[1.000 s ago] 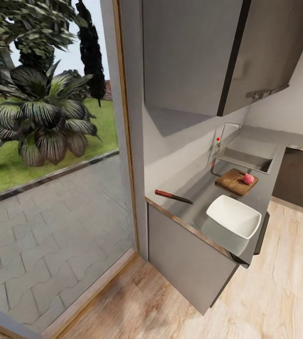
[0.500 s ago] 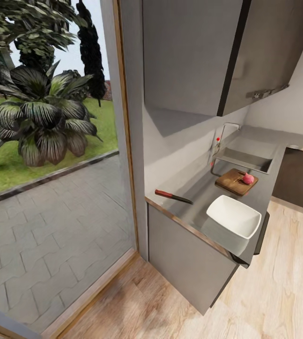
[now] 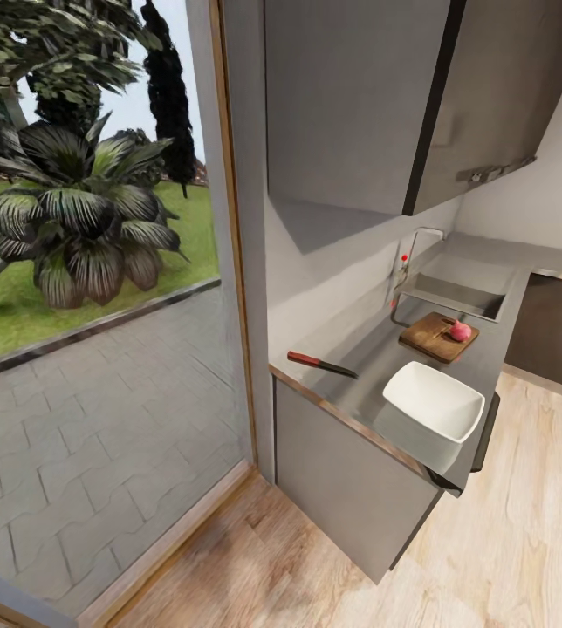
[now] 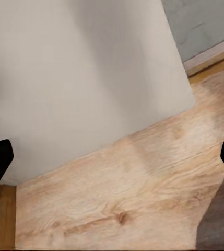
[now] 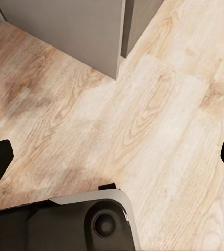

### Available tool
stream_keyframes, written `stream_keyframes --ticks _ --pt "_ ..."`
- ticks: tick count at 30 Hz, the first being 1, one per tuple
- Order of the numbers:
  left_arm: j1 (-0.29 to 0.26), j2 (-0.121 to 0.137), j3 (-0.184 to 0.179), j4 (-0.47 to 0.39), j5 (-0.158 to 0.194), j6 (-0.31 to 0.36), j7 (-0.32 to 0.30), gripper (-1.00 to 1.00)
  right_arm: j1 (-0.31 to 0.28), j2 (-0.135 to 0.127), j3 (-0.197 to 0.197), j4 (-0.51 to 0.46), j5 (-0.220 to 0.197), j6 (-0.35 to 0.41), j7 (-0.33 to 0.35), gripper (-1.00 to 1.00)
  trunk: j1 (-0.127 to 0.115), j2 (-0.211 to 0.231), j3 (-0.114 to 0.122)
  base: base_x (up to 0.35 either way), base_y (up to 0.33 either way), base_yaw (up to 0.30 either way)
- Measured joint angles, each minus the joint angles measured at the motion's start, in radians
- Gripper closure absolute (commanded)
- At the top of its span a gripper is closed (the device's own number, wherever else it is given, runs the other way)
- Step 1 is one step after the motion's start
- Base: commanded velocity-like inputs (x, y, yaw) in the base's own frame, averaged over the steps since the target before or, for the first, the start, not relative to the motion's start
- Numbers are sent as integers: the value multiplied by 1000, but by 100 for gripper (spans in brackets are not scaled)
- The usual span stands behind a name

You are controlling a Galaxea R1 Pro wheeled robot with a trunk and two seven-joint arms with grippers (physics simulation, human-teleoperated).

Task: In the kitchen, take the Vidalia onion out of the sink, dice it on the chopping board with the paring knife, put the diced onion into the bowl on the countertop, then place both the paring knife and the chopping board into the sink.

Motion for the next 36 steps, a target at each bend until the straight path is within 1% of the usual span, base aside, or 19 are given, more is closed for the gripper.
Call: stream_keyframes --ticks 1,3,4,5,6,7,8,9,10,11,13,16,18,31,36 --pt "-2 1 0 2 -1 0 26 -100 0 1 0 0 0 0 0 -100 0 0 0 0 0 0" --pt "-11 4 -1 3 -2 0 57 -100 0 1 0 0 0 1 0 -100 0 0 0 0 0 0" --pt "-24 18 -2 5 -1 0 68 -100 0 1 0 0 0 1 0 -100 0 0 0 0 0 0" --pt "-28 30 -3 6 0 -1 65 -100 0 1 0 0 0 1 0 -100 0 0 0 0 0 0" --pt "-29 36 -5 6 -1 -1 59 -100 0 2 0 0 0 1 0 -100 0 0 0 0 0 0" --pt "-31 43 -11 7 -2 0 33 -100 0 2 0 0 0 1 0 -100 0 0 0 0 0 0" --pt "-34 55 -35 19 -9 2 -153 -100 0 2 0 20 -1 1 -1 -100 0 0 0 0 0 0" --pt "-35 56 -31 29 -3 -1 -214 -100 0 2 0 35 -1 1 -1 -100 0 0 0 0 0 0" --pt "-35 56 -31 35 -2 -1 -237 -100 0 2 0 44 -1 1 -1 -100 0 0 0 0 0 0" --pt "-35 55 -32 45 -2 -1 -278 -100 0 4 0 73 -2 1 -1 -100 0 0 0 0 0 0" --pt "-35 55 -31 52 -1 -1 -306 -100 0 5 1 110 -2 0 0 -100 0 0 0 0 0 0" --pt "-35 57 -31 57 0 -1 -321 -100 0 5 0 141 -3 1 0 -100 0 0 0 0 0 0" --pt "-35 58 -31 58 0 -1 -322 -100 0 5 0 144 -3 1 0 -100 0 0 0 0 0 0" --pt "-35 54 -35 63 -1 -1 -330 -100 0 6 0 147 -4 1 0 -100 0 0 0 0 0 0" --pt "-35 45 -38 61 -5 -1 -335 -100 0 6 0 147 -4 1 0 -100 0 0 0 0 0 0"
